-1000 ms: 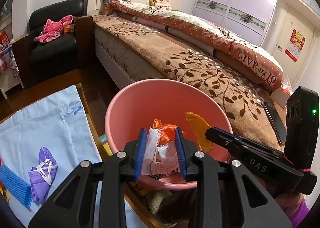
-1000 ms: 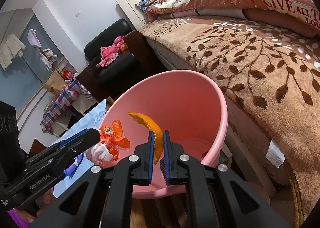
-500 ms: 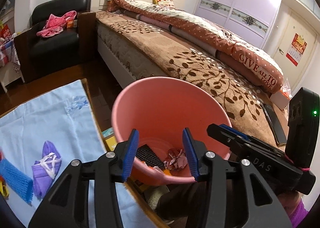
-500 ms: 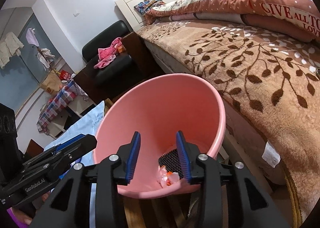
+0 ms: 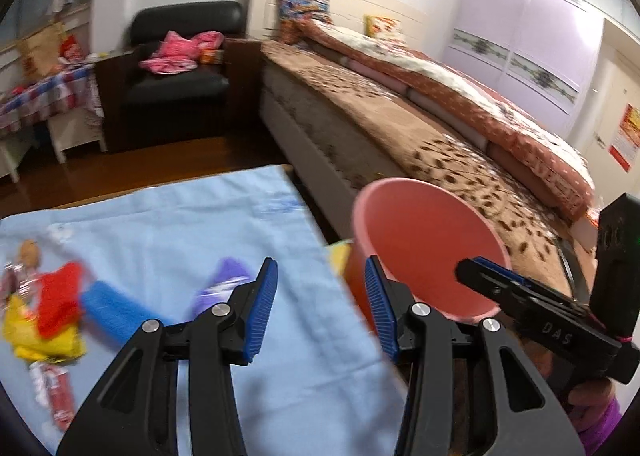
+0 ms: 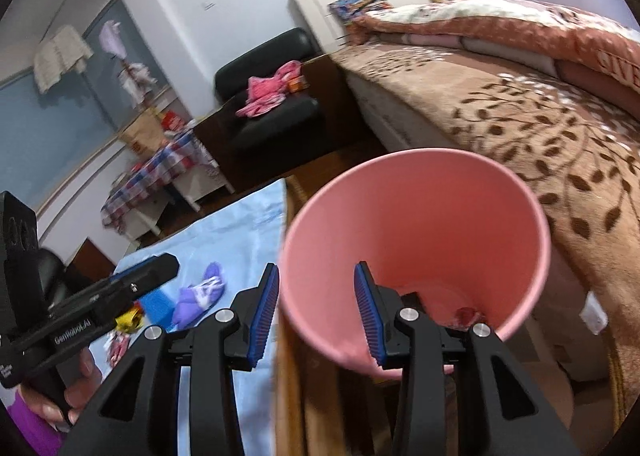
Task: Collect trash
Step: 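Move both open grippers back over the table items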
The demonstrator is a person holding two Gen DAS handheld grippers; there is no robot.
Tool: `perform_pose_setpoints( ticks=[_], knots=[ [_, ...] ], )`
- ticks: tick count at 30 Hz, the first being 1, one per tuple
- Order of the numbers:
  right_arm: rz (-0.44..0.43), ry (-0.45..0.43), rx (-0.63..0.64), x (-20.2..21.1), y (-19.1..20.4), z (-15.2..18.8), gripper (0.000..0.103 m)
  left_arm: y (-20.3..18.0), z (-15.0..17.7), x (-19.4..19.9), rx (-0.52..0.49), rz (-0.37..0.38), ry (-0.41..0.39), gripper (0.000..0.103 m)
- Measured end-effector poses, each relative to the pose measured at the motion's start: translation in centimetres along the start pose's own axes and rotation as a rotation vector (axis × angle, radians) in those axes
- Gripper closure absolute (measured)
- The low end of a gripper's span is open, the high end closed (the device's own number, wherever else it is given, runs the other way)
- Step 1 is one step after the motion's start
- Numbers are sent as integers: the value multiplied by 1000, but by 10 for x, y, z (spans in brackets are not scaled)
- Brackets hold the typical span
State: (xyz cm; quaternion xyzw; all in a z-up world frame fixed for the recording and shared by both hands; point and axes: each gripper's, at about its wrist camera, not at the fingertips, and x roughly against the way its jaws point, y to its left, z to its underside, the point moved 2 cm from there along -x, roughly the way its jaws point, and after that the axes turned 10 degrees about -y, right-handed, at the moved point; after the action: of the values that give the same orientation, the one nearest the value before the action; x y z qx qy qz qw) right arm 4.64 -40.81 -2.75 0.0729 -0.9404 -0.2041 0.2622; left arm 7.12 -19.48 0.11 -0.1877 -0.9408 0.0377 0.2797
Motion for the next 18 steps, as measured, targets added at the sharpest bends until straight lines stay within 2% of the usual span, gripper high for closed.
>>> perform_pose_setpoints(
  ticks=[7, 13, 18],
  knots=[
    [-50, 35, 63, -8, 41, 9, 64, 67, 17, 46, 16, -172, -32, 57],
    [-86, 78, 110, -20, 70, 19, 64, 134, 46, 85, 112, -317, -16, 57],
    [-116, 122, 147, -32, 96, 30, 64, 170, 69, 103, 180, -392, 17, 57]
  ],
)
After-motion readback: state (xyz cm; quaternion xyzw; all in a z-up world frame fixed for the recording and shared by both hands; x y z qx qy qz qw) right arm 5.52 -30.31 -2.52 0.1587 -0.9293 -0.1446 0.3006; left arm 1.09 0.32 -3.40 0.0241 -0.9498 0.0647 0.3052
